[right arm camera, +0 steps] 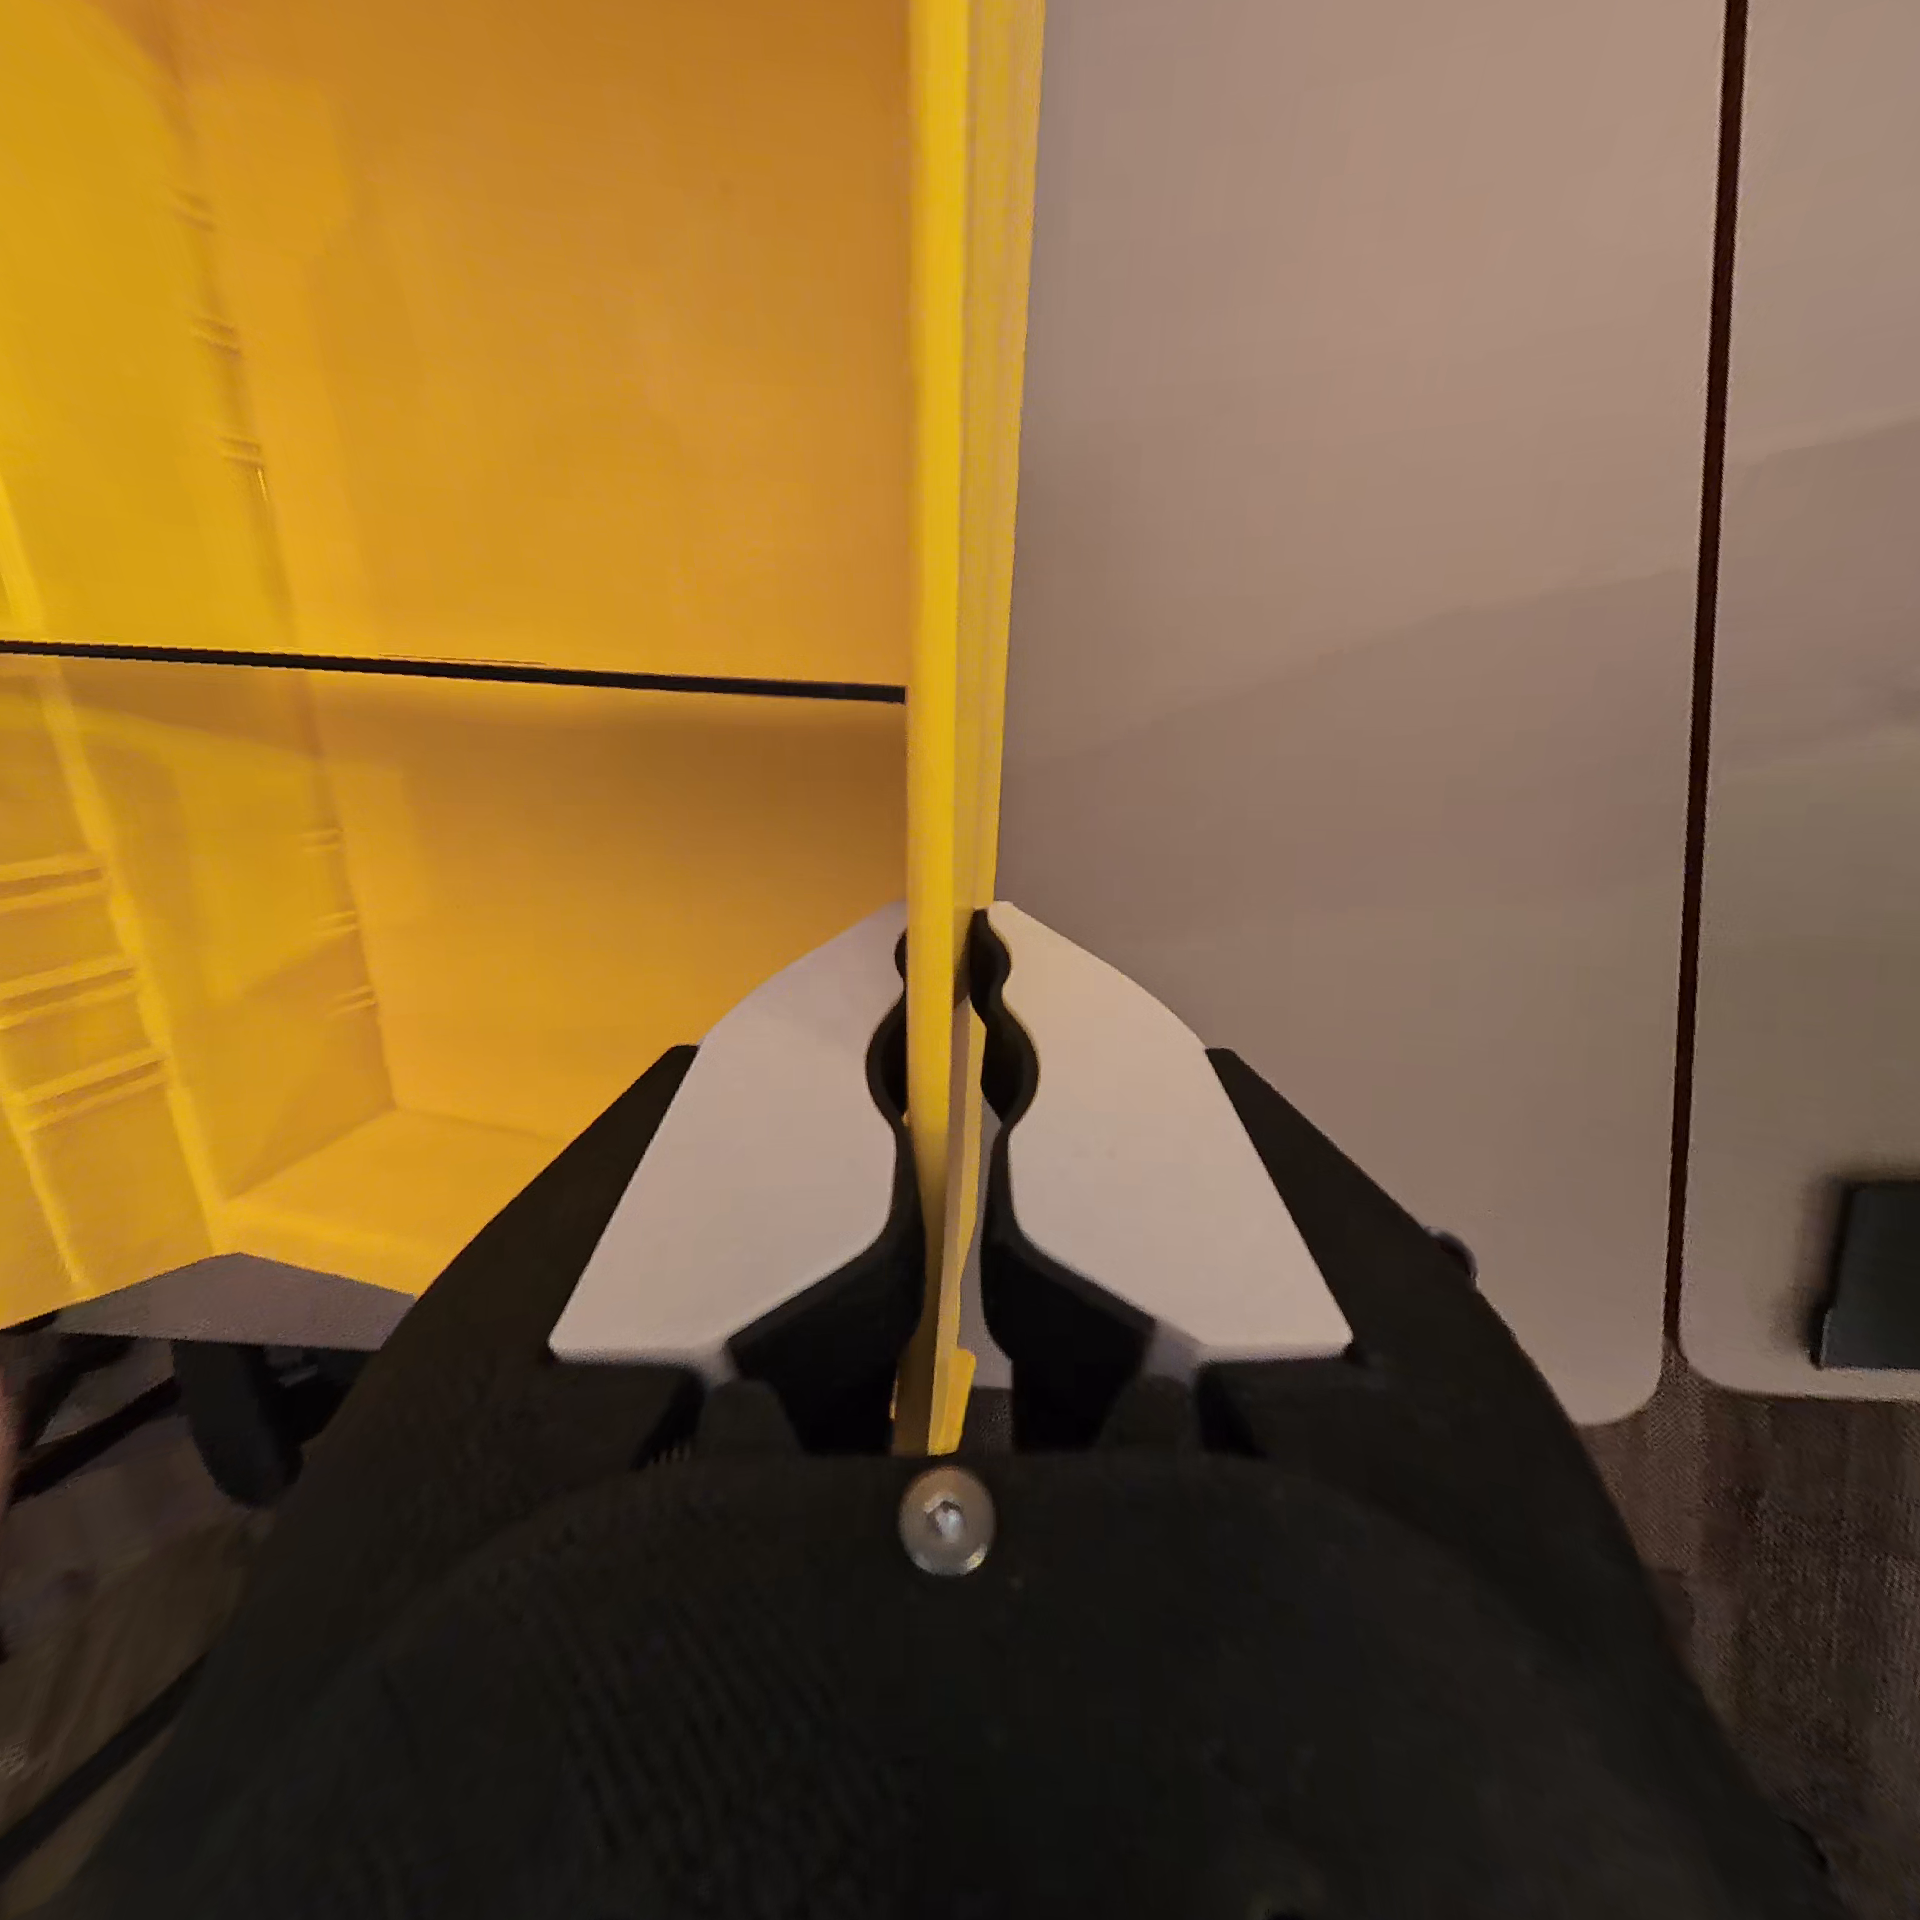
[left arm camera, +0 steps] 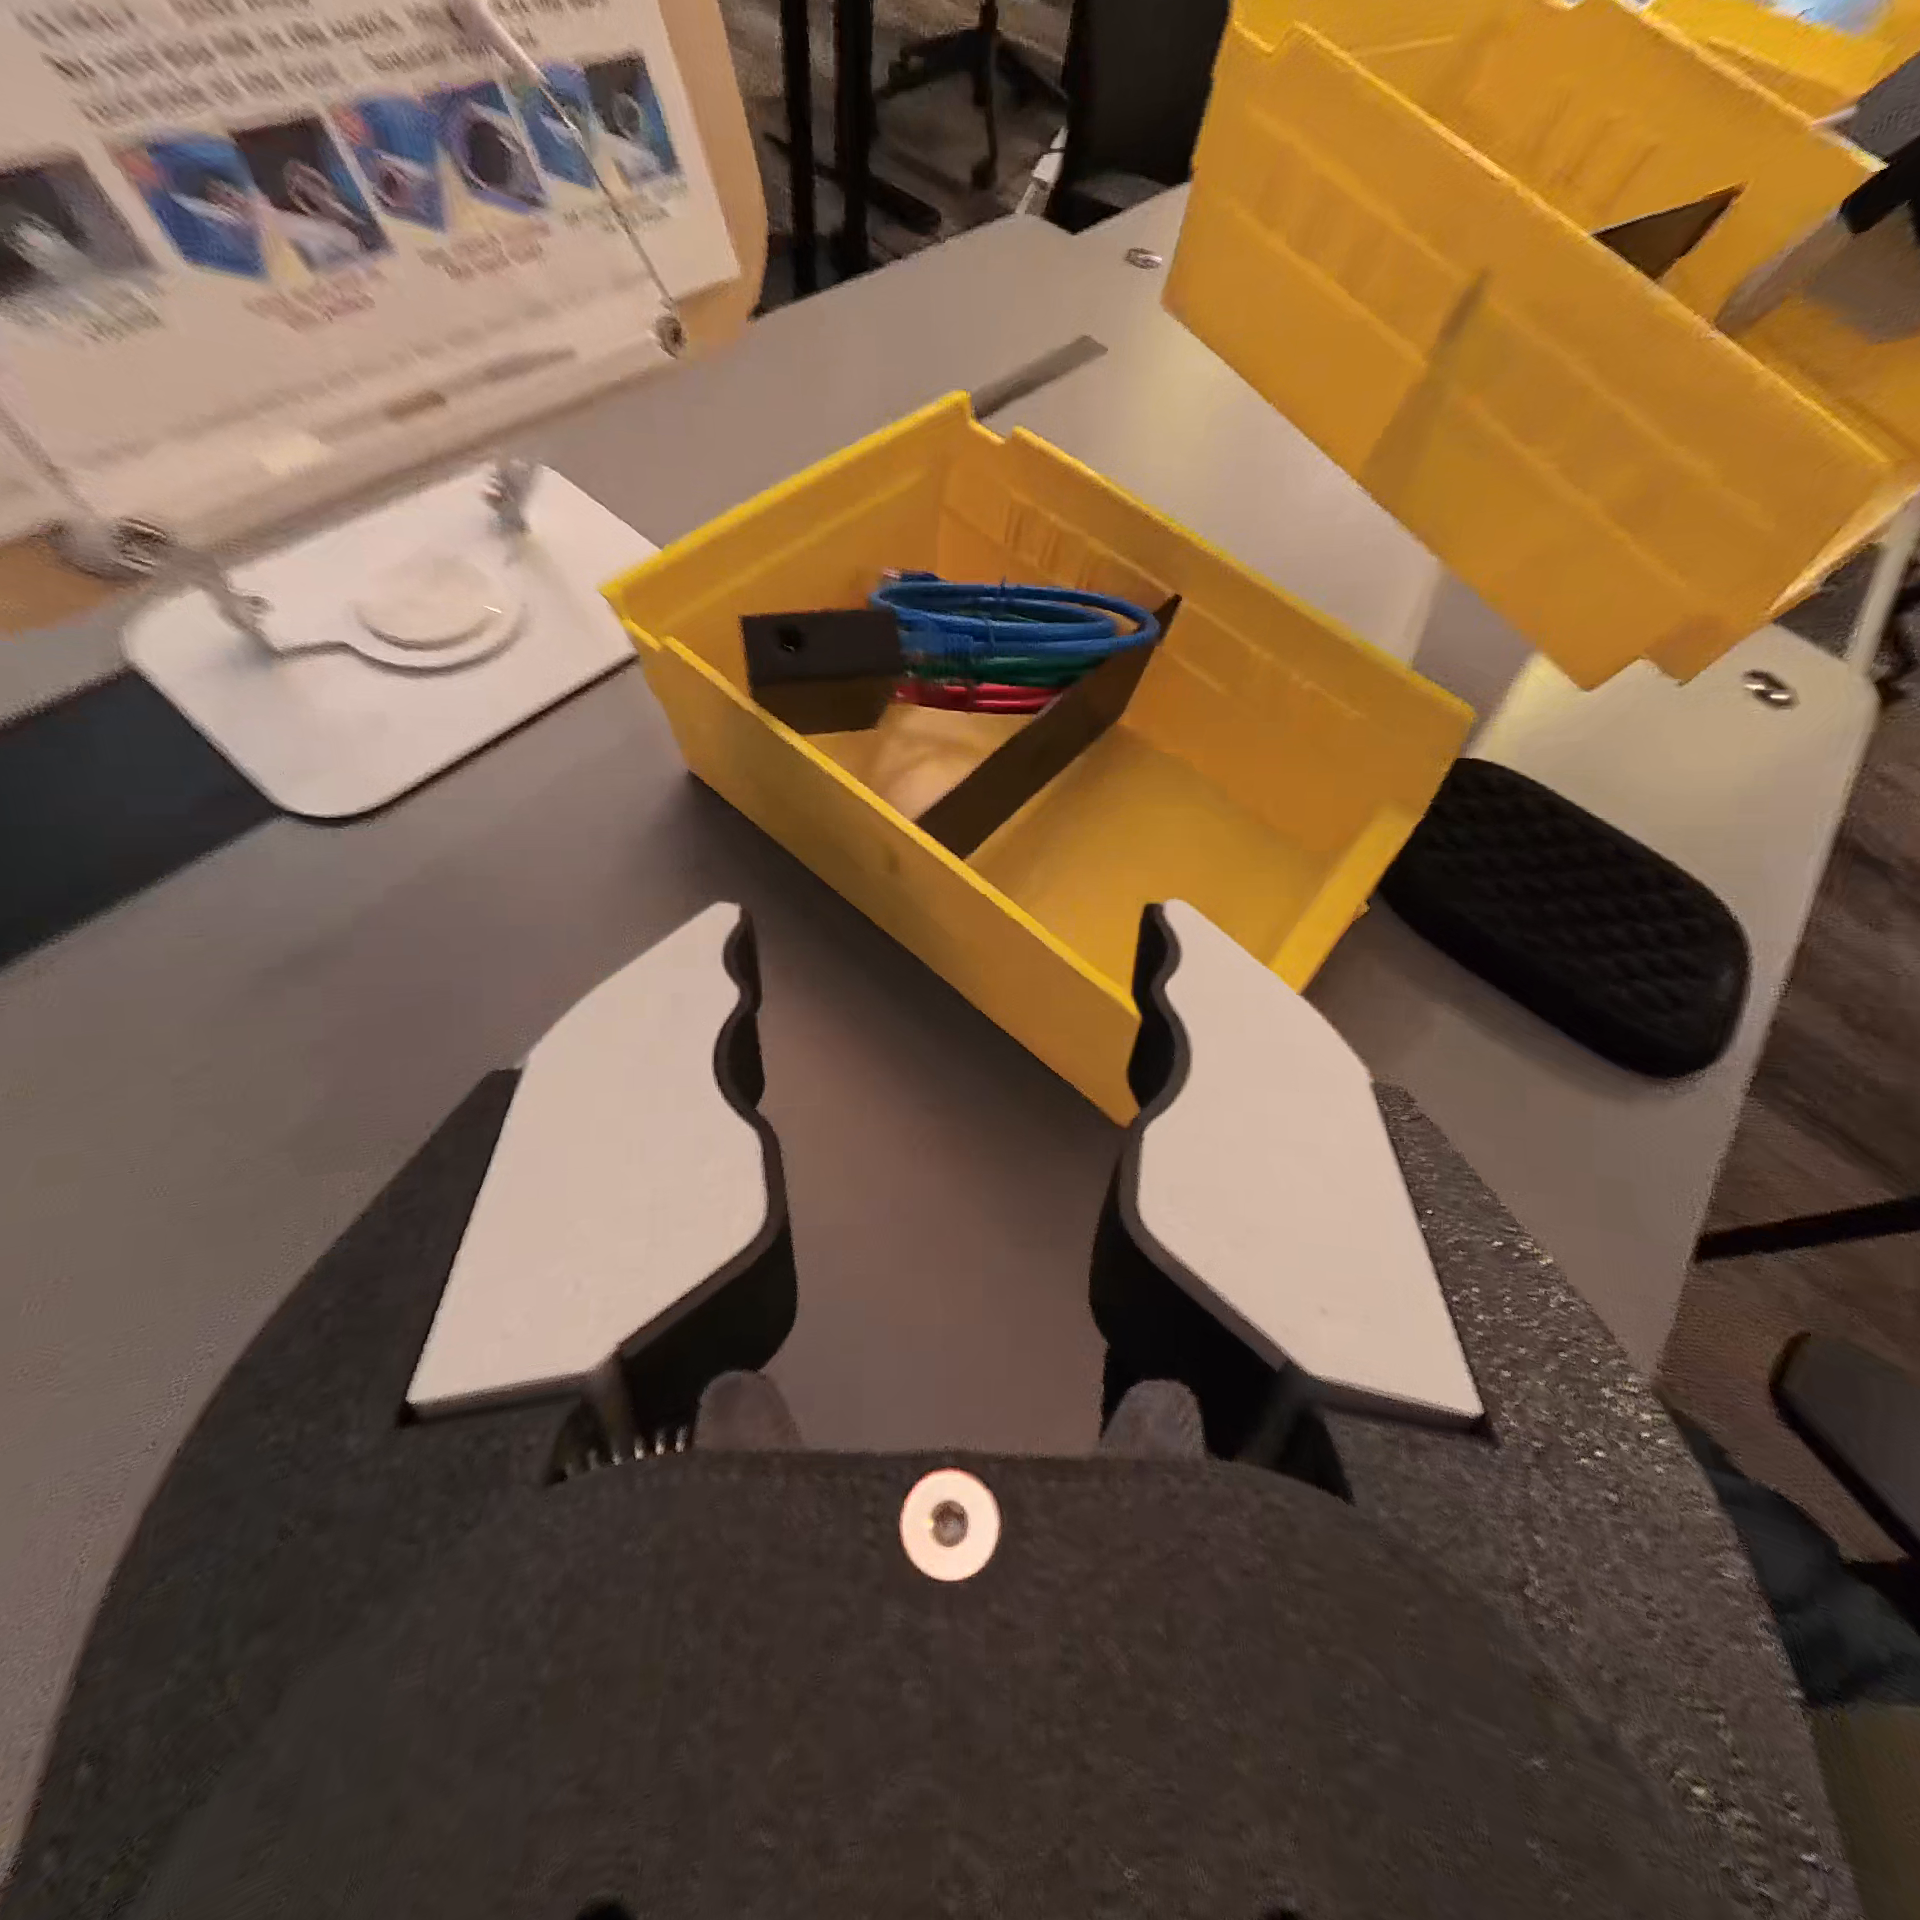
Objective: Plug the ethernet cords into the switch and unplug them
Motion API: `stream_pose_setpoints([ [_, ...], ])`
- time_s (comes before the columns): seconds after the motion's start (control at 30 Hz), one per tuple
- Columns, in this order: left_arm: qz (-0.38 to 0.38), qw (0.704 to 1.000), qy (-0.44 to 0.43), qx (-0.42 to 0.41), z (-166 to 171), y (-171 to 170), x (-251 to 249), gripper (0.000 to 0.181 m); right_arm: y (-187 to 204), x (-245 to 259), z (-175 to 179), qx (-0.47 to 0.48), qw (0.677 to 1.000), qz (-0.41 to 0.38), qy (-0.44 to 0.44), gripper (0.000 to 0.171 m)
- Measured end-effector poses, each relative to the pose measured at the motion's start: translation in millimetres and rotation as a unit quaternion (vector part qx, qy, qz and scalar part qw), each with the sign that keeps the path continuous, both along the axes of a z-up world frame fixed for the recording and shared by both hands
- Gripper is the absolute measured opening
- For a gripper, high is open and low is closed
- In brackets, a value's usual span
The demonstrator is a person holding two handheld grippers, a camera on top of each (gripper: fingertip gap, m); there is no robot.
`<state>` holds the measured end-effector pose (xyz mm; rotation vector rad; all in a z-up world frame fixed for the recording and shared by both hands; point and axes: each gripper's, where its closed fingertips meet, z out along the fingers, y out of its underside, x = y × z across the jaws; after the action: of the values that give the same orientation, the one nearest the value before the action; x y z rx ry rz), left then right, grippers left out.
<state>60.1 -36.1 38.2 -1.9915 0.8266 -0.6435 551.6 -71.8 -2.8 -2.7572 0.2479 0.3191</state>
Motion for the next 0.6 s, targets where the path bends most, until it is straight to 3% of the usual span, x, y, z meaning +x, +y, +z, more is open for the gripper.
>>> stream_pose_setpoints([
  [0.07, -0.002, 0.999, -0.016, -0.032, -15, 2, 14, 0.066, 9, 7, -14, -0.003, 1.0, 0.007, -0.001, 0.007],
  [0.23, 0.037, 0.996, 0.039, -0.064, -47, 21, 20, 0.056, 33, 21, -40, 0.002, 0.999, 0.027, -0.018, 0.008],
  [0.6, 0.068, 0.953, 0.067, -0.288, -98, 22, 49, 0.065, 71, 8, -96, 0.011, 0.996, 0.082, 0.011, 0.008],
])
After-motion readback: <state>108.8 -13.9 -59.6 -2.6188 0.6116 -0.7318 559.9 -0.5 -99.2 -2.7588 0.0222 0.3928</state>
